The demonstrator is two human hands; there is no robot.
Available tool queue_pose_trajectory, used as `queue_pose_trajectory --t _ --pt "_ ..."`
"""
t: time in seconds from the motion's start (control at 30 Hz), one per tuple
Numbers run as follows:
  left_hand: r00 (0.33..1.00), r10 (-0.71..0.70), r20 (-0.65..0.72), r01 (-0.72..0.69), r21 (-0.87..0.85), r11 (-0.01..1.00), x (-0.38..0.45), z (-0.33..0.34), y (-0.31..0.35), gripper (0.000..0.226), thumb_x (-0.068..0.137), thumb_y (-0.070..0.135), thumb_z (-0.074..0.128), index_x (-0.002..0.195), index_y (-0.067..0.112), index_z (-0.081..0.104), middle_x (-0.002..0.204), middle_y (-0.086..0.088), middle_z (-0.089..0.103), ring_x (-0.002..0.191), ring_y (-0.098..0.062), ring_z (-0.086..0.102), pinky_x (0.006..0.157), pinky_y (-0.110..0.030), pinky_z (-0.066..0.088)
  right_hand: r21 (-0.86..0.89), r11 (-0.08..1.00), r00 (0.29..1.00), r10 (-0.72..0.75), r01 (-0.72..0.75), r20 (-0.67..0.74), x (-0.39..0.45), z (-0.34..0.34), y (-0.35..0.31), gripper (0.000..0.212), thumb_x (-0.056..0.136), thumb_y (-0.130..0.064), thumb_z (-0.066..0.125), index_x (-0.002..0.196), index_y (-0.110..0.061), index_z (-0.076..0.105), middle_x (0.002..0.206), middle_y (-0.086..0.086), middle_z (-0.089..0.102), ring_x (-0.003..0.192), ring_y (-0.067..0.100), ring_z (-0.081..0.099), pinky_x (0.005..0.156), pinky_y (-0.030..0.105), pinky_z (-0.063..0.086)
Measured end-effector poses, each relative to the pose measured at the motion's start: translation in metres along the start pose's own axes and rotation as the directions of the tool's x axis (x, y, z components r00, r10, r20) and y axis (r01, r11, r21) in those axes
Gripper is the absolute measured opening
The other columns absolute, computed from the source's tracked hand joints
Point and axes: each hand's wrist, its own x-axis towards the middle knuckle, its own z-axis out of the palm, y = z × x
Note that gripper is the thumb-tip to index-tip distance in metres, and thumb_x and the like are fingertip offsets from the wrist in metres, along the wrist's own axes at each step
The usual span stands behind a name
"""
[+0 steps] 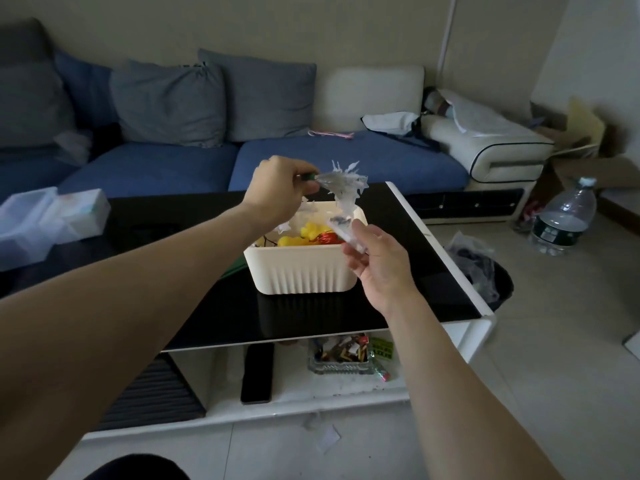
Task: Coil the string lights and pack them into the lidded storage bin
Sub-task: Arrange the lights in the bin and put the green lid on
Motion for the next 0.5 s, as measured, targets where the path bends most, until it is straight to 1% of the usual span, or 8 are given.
queue_pose_trajectory --t 0.1,0.17,0.23,0.27,0.3,0.37,0.43,0.5 --pt "0.992 0.122 -0.028 -0.117 0.127 0.985 0.007 0.016 -0.020 0.015 0.088 0.014 0.069 0.101 0.017 0.077 0.084 -0.002 0.074 0.085 -0.026 0.064 0.086 -0.046 0.051 0.058 0.997 0.999 -0.053 0.054 -0.013 0.012 0.012 0.004 0.051 0.089 -0.013 0.075 0.132 -0.006 0.048 0.107 0.018 0.068 0.077 0.020 0.071 0.067 0.030 0.060" --pt "0.991 0.134 -0.012 -0.128 0.234 0.964 0.009 0.028 -0.033 0.015 0.090 0.018 0.068 0.103 0.017 0.075 0.088 -0.004 0.072 0.093 -0.029 0.060 0.087 -0.044 0.045 -0.108 0.986 0.992 -0.125 0.124 -0.009 0.026 0.014 0.008 0.031 0.092 -0.011 0.072 0.118 -0.005 0.056 0.106 0.022 0.071 0.081 0.021 0.072 0.073 0.033 0.062" --pt "0.996 0.088 -0.007 -0.083 0.280 0.956 0.011 0.039 -0.046 0.022 0.093 0.022 0.066 0.113 0.017 0.073 0.099 -0.006 0.073 0.104 -0.030 0.056 0.088 -0.043 0.039 -0.397 0.898 0.978 -0.207 0.190 -0.001 0.036 0.016 0.008 0.019 0.091 -0.020 0.073 0.102 -0.007 0.064 0.098 0.014 0.075 0.084 0.020 0.075 0.080 0.040 0.063" --pt "0.998 0.057 -0.001 -0.054 0.285 0.957 0.011 0.042 -0.051 0.025 0.093 0.024 0.066 0.117 0.018 0.071 0.104 -0.007 0.072 0.109 -0.030 0.054 0.089 -0.043 0.038 -0.530 0.825 0.974 -0.226 0.198 0.011 0.040 0.016 0.007 0.022 0.090 -0.028 0.074 0.098 -0.009 0.067 0.090 0.009 0.077 0.080 0.019 0.076 0.080 0.042 0.063" --pt "1.000 0.022 0.018 -0.026 0.284 0.959 0.010 0.045 -0.054 0.028 0.094 0.026 0.065 0.121 0.020 0.070 0.108 -0.007 0.072 0.112 -0.031 0.053 0.092 -0.043 0.039 -0.635 0.747 0.972 -0.232 0.197 0.028 0.043 0.015 0.005 0.026 0.090 -0.035 0.074 0.094 -0.010 0.069 0.082 0.005 0.076 0.071 0.016 0.075 0.076 0.039 0.063" --pt "0.992 -0.052 0.118 0.016 0.291 0.957 0.007 0.050 -0.057 0.031 0.095 0.030 0.062 0.126 0.024 0.066 0.116 -0.005 0.069 0.115 -0.029 0.054 0.098 -0.042 0.041 -0.821 0.538 0.957 -0.289 0.193 0.035 0.044 0.015 0.004 0.030 0.091 -0.040 0.071 0.085 -0.011 0.069 0.068 0.002 0.072 0.054 0.008 0.068 0.059 0.022 0.056" --pt "0.965 -0.115 0.235 0.038 0.308 0.951 0.004 0.053 -0.056 0.034 0.100 0.031 0.053 0.132 0.026 0.061 0.122 -0.002 0.066 0.115 -0.025 0.057 0.097 -0.037 0.044 -0.943 0.272 0.896 -0.440 0.193 0.056 0.045 0.016 0.008 0.025 0.091 -0.041 0.070 0.086 -0.016 0.069 0.076 0.000 0.069 0.059 0.008 0.062 0.053 0.018 0.040" --pt "0.918 -0.159 0.364 0.051 0.289 0.956 0.002 0.056 -0.060 0.039 0.102 0.032 0.045 0.140 0.029 0.054 0.130 -0.001 0.063 0.116 -0.025 0.058 0.098 -0.038 0.046 -0.977 0.135 0.833 -0.549 0.165 0.065 0.047 0.020 0.015 0.024 0.093 -0.038 0.068 0.104 -0.017 0.073 0.098 0.001 0.063 0.077 0.010 0.057 0.058 0.021 0.036"
